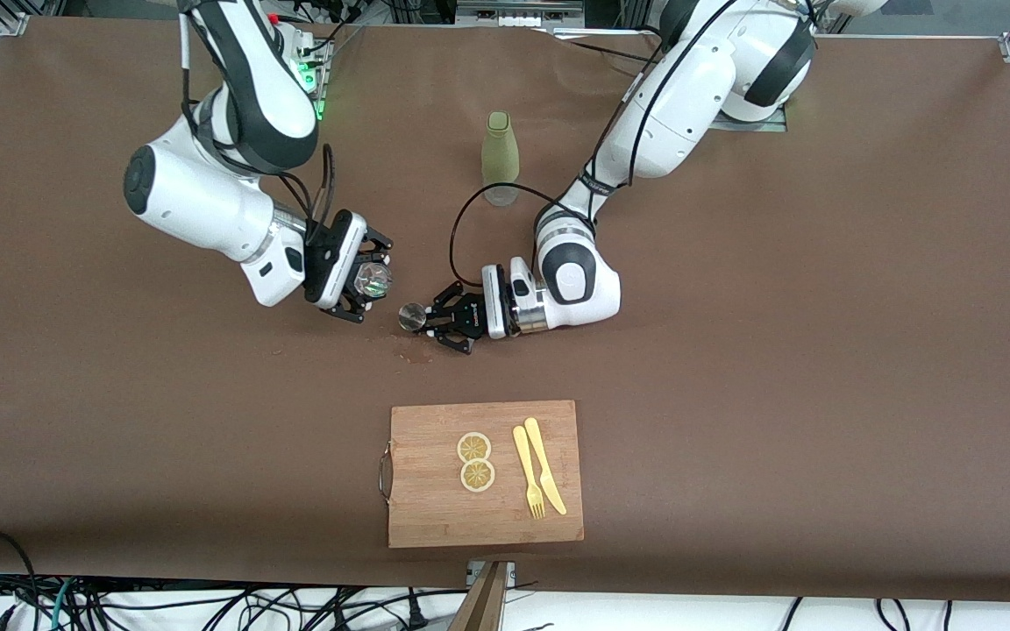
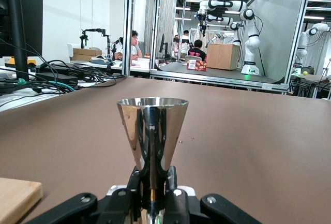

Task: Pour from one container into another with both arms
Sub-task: 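Turn the cup upright and draw the right gripper back from the jigger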

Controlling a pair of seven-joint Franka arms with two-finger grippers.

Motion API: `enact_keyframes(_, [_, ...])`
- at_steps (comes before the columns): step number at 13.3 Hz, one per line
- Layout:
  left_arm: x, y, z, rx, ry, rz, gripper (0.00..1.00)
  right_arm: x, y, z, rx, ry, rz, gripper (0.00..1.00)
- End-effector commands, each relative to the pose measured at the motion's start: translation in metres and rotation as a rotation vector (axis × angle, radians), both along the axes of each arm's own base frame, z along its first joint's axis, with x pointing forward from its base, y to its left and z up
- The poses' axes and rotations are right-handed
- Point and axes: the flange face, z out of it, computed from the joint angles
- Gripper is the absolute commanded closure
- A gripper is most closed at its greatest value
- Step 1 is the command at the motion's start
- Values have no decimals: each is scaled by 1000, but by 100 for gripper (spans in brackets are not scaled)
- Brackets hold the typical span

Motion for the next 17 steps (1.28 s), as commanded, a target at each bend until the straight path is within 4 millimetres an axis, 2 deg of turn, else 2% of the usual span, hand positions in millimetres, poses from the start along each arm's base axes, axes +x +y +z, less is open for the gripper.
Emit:
enact_keyframes(1, [-8,35,20,33,-48,28,100,14,-23,24,78,39,-33,72])
enact_keyframes(4, [-13,82,24,-17,-83,16,100,30,-55,30,118,73,-49,71])
enact_keyframes(6, [-9,116,42,-32,-94,5,100,41,-79,25,134,92,-23,71])
enact_keyframes(8, [6,178,58,48,-149,-79,100,51,-101,20,197,111,-12,71])
enact_keyframes(11, [6,261,57,24,-137,-153,100,62,-135,-5,217,101,45,71])
enact_keyframes(14, [9,365,56,36,-140,-235,100,75,-182,-46,280,77,133,71])
enact_keyframes(17, [1,469,56,73,-128,-315,100,76,-226,-96,303,32,191,71])
